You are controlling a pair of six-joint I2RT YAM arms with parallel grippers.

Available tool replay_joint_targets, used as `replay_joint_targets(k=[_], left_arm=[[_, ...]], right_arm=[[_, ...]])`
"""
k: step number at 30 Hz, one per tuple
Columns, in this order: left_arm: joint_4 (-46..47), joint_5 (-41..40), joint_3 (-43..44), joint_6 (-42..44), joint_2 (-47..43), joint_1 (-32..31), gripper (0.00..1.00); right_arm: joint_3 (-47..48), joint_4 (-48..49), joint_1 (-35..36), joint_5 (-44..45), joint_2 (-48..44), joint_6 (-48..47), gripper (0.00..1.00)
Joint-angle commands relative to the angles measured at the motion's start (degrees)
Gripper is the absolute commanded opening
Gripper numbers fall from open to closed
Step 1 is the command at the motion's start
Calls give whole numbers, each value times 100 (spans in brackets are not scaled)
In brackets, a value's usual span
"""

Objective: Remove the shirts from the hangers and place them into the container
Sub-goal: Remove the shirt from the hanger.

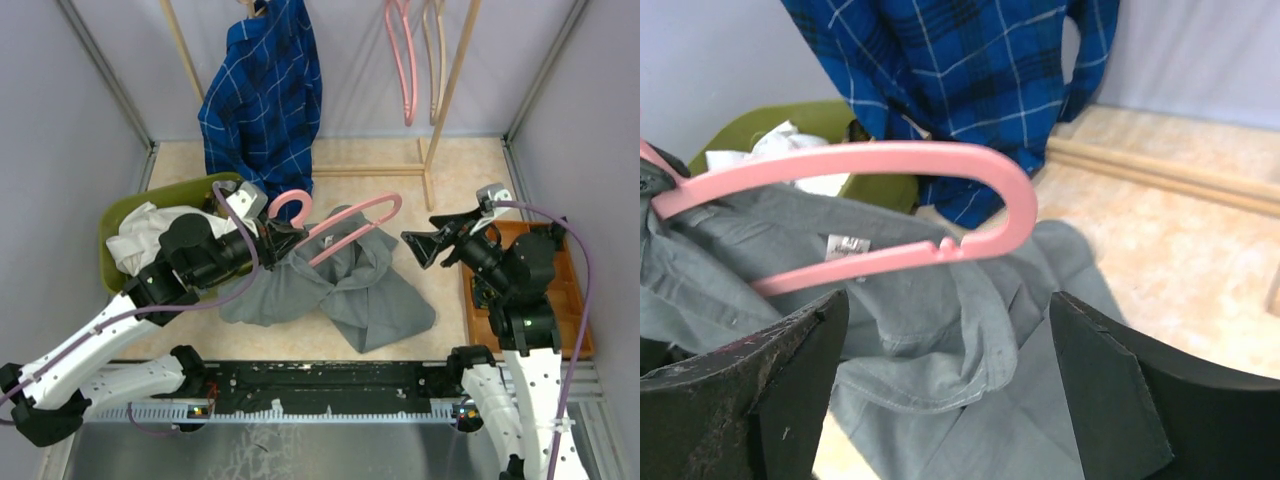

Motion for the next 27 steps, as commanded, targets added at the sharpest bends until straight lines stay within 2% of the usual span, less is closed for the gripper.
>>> replay_joint_targets(k=[1,5,10,19,27], left_arm=[[246,572,120,62,20,20,0],[119,886,259,241,144,15,0],[-2,1128,384,379,175,19,0],[-388,1431,444,540,172,20,0],[-571,1808,602,630,354,17,0]], right_arm=[[76,414,-21,447,-133,-490,82],[276,61,-21,777,-135,-804,84],[440,-105,-21,480,-78,-1120,86],[1007,-852,-21,-734,371,-1787,94],[1063,-1099,-21,-2052,720,-1805,92]])
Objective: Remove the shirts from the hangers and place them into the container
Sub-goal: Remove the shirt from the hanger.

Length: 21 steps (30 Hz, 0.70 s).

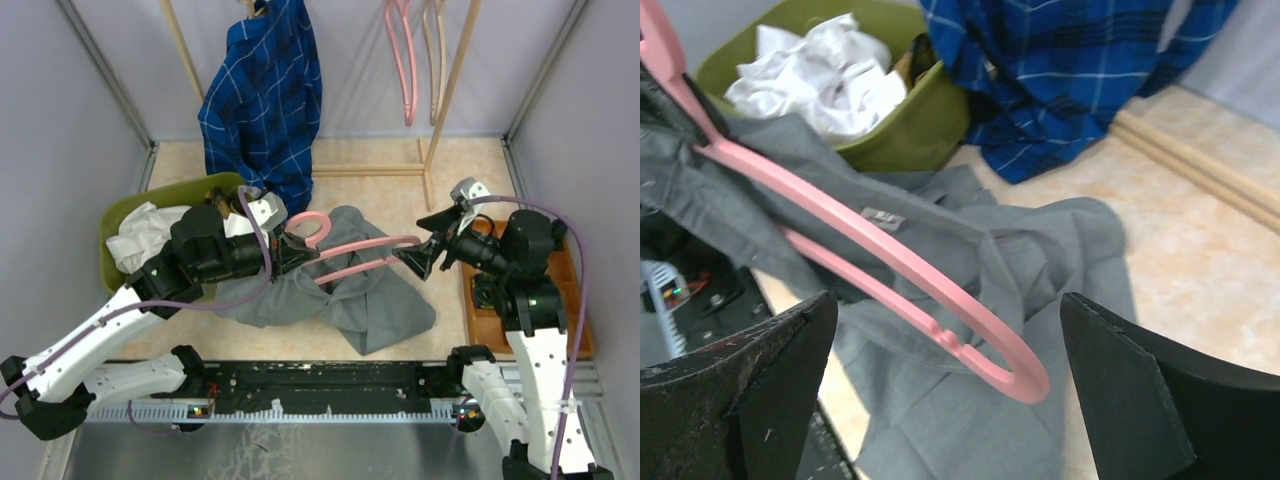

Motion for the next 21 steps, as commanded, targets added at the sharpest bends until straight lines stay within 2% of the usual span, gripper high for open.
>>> replay_joint_targets(k=[1,3,6,14,21], left_arm=[[-18,355,313,111,65,18,0],[-21,381,327,111,65,18,0],[-12,406,352,111,67,19,0],[-11,472,401,99,109,18,0],[-11,481,372,67,126,20,0]], right_arm=[[264,-174,-21,-1001,175,-116,90],[284,-316,-23,-1243,236,-149,88],[317,-524,-21,-1500,315,-190,78],[408,-789,-25,-1789,483,-165,58],[555,-909,-21,-1961,697,-26,28]])
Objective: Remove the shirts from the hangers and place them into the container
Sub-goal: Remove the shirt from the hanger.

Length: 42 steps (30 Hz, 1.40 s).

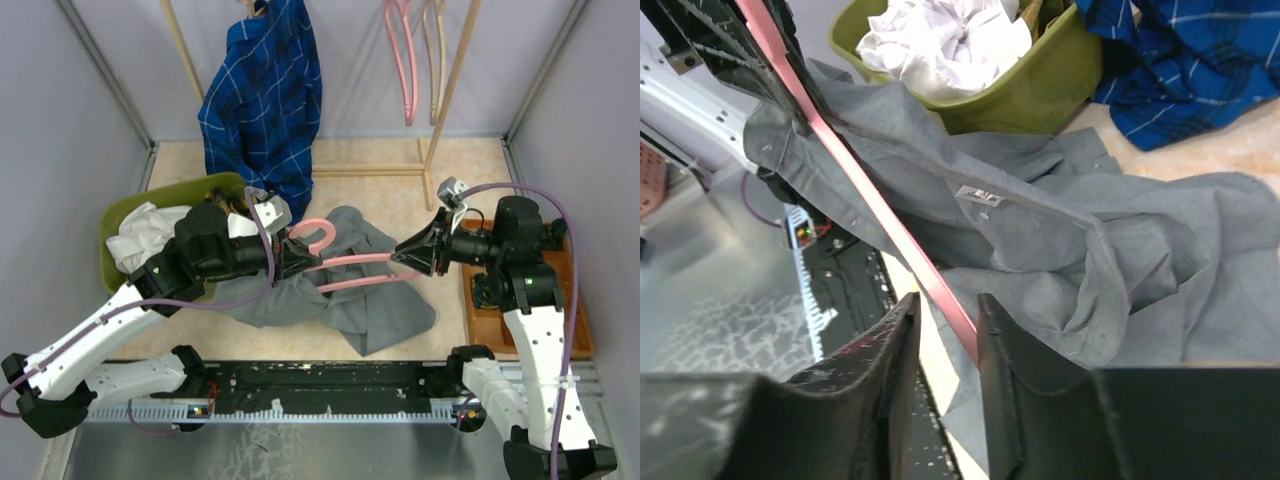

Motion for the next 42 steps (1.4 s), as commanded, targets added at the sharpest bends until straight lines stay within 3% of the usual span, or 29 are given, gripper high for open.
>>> replay_joint_targets(k=[1,10,11,14,16,26,29,32,37,38,40,42], left_arm=[[212,55,226,30,-5,20,0],[129,81,312,19,38,18,0],[124,81,304,3,23,20,0],[157,58,277,-35,-18,15,0],[154,47,280,-28,-39,20,0],[-204,259,598,132,-140,20,0],[-314,227,626,173,-166,19,0],[-272,-49,524,184,-297,13,0],[-253,-1232,262,101,-490,20,0],[-247,-1457,213,44,-480,20,8],[-249,-1721,114,1,-429,20,41],[-360,-1763,122,-45,-306,19,54]], right_arm=[[338,-126,-12,-277,86,87,26],[309,-188,-19,-360,53,140,24],[304,-171,-19,-364,62,150,29],[321,-212,-19,-352,94,162,61],[311,-300,-16,-358,110,112,70],[100,-415,-18,1067,-41,-259,84],[109,-414,-19,596,47,-244,77],[148,-386,-19,-36,116,-145,60],[168,-28,-19,-224,-3,279,11],[172,93,-19,-171,-41,427,4],[250,184,-20,143,-115,593,0],[405,111,-19,512,-175,655,0]])
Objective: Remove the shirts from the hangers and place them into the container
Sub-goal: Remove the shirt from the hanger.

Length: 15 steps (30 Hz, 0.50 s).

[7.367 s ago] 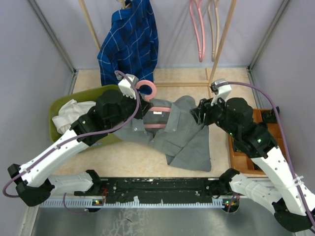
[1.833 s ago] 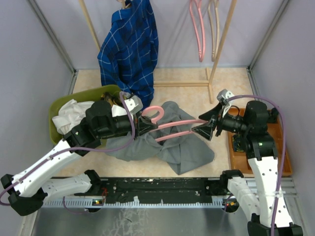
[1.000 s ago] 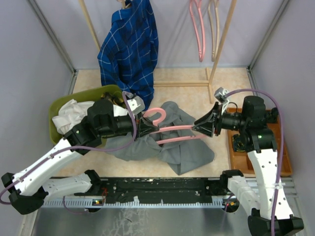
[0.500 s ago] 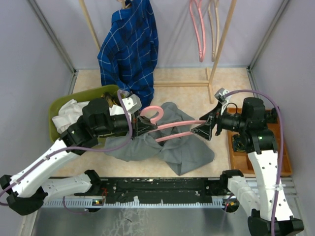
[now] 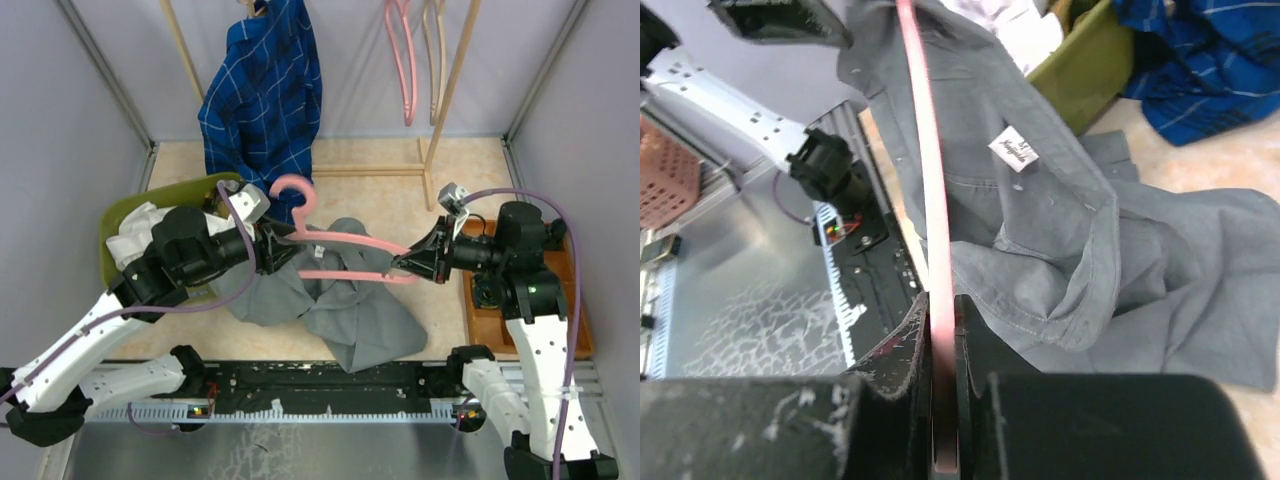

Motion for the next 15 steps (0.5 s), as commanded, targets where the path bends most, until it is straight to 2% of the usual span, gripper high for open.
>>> replay_joint_targets(k=[1,4,7,10,15], left_arm=[[-51,-499,-78,-153,170,-26,61],[-197,-499,-81,-201,356,-25,70],[-340,-635,-84,-237,493,-26,72],[-417,-1192,-147,-378,539,-23,73],[-520,-2337,-244,-649,504,-24,48]], right_arm=[[446,291,-54,841,-121,445,0],[759,-18,-56,857,-111,376,0],[1093,-371,-55,1011,-117,253,0],[1465,-779,-52,1087,-109,66,0],[2184,-1450,-56,1481,-110,-322,0]])
